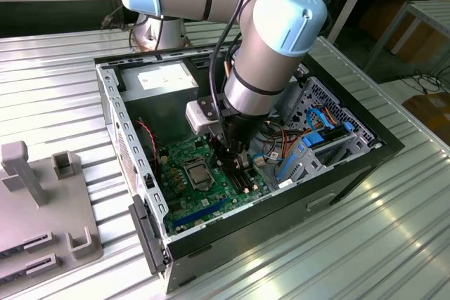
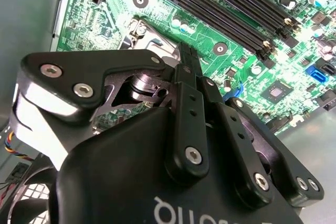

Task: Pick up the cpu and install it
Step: 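Install the first cpu locking lever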

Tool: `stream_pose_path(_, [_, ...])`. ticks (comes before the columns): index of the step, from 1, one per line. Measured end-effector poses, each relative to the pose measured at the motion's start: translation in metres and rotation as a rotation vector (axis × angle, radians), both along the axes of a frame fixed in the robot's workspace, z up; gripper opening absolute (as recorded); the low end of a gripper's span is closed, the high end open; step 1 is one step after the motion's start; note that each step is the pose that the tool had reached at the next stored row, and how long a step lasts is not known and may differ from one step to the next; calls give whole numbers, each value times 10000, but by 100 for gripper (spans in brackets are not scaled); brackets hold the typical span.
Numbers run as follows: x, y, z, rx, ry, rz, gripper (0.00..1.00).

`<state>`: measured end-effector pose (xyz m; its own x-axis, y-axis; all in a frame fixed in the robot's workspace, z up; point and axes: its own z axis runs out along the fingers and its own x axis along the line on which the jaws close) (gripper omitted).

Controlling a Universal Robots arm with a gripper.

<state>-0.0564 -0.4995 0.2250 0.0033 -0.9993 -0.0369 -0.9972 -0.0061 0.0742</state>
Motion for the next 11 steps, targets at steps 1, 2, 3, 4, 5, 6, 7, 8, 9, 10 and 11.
stream_pose_path(1, [0, 0, 0, -1, 0, 1, 11])
stream_pose_path(2, [0, 0, 0, -1, 0, 4, 11])
stream_pose_path(3, [0, 0, -1, 0, 0, 4, 11])
stream_pose_path(4, [0, 0, -1, 1, 0, 26, 11])
stream_pose_path(5, [0, 0, -1, 1, -1, 48, 11])
stream_pose_path(6, [0, 0, -1, 1, 0, 48, 11])
stream_pose_path(7, [0, 0, -1, 1, -1, 49, 11])
stream_pose_path(8, [0, -1, -1, 1, 0, 49, 11])
stream_pose_path(9, [-1, -3, -3, 2, -1, 49, 11])
stream_pose_path(10, [0, -9, -5, -21, -1, 48, 11])
stream_pose_path(11, [0, -14, -6, -36, -1, 49, 11])
